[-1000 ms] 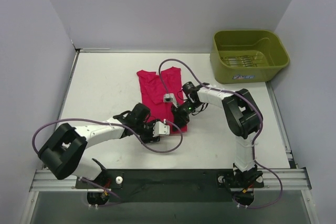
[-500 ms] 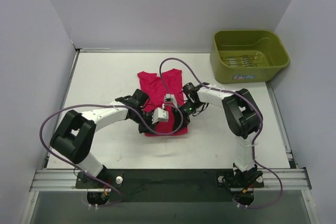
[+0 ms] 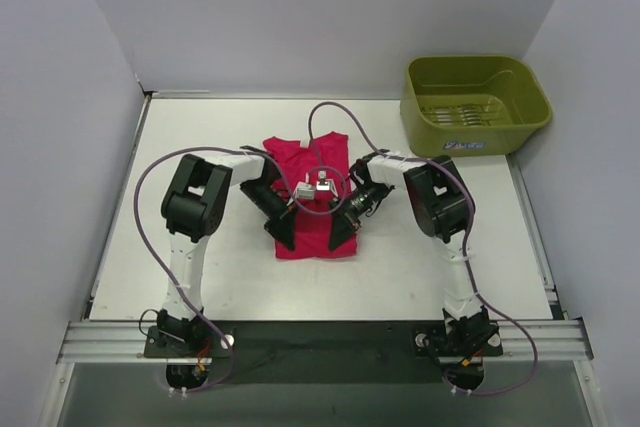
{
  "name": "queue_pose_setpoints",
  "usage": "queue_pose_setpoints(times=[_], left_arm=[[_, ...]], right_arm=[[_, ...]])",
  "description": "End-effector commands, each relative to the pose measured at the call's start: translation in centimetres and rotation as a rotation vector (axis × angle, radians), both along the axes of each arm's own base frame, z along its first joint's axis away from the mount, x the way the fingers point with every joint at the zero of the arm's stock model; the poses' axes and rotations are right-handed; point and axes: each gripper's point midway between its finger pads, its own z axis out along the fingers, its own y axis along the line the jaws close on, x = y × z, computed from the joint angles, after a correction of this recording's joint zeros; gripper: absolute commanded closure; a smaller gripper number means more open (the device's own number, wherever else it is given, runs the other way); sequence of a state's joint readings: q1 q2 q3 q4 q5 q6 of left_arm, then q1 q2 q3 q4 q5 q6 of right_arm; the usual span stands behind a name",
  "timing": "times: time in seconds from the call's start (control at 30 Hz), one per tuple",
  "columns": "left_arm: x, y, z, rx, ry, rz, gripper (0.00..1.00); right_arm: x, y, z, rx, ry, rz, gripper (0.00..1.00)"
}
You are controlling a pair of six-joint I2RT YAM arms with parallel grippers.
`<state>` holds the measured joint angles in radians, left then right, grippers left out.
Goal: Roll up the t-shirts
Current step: Roll the T-shirt to the center of the board.
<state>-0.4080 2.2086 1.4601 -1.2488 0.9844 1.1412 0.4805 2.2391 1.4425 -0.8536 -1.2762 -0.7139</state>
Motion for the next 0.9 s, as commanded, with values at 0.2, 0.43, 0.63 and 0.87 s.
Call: queue_pose_setpoints(times=[0.2,0.43,0.63,0.87], left_arm=[[-1.9,2.9,1.4,0.092,0.219,0.030,0.41],[4.5,5.6,6.5,0.082,-0.040,0.226,0.03],[8.4,6.3,13.2,0.206,-0.788,0.510,0.03],[3.3,0.5,16.1,-0.065,-1.068,0.650,0.06]], right_arm=[[1.8,0.0,-1.6,-0.161,0.215,-0.076,0.96],[2.3,0.0,-2.6,-0.198,0.217,-0.078,0.96],[2.1,0.2,-3.1,-0.212,0.215,-0.066,0.95],[2.4,0.2,-3.4,-0.223,0.189,-0.054,0.95]])
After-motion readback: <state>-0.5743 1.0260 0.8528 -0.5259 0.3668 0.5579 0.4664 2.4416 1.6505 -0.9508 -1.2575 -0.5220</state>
